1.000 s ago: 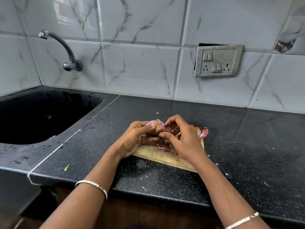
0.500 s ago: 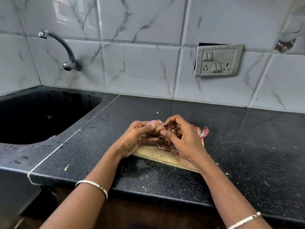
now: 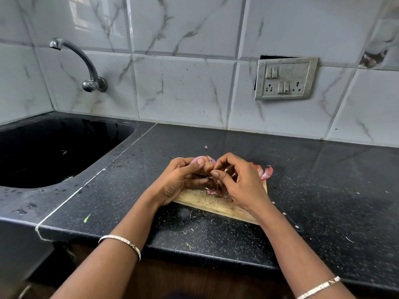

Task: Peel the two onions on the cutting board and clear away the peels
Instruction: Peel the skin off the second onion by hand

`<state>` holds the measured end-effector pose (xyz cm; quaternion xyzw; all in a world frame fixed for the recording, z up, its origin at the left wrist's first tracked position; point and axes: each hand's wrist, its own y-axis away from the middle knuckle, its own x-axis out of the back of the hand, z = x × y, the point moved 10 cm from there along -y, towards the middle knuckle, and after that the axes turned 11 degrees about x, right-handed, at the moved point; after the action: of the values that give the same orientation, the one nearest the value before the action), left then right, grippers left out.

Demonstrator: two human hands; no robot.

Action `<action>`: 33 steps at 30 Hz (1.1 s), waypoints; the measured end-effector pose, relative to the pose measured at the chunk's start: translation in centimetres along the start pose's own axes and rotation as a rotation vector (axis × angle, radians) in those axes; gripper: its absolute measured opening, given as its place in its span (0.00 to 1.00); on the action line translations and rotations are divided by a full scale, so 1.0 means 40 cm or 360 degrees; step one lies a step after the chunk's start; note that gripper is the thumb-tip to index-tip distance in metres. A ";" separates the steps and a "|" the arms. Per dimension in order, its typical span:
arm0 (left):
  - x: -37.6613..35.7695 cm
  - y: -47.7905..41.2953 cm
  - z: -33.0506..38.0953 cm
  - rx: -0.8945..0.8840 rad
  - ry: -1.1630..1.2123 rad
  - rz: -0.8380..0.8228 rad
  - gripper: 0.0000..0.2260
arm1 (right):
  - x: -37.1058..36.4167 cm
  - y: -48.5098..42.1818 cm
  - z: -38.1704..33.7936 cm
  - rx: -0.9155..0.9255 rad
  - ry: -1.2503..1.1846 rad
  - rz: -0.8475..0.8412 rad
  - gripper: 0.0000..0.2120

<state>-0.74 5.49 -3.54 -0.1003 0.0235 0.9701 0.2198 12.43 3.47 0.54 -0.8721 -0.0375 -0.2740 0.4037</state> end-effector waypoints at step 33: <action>0.045 -0.021 -0.005 -0.0150 -0.0385 0.0237 0.34 | 0.027 0.015 0.036 -0.0296 -0.0264 0.0235 0.17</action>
<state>-1.94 7.00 -4.12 0.0092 -0.0414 0.9887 0.1436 14.16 3.95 -0.05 -0.9258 0.0190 -0.1729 0.3357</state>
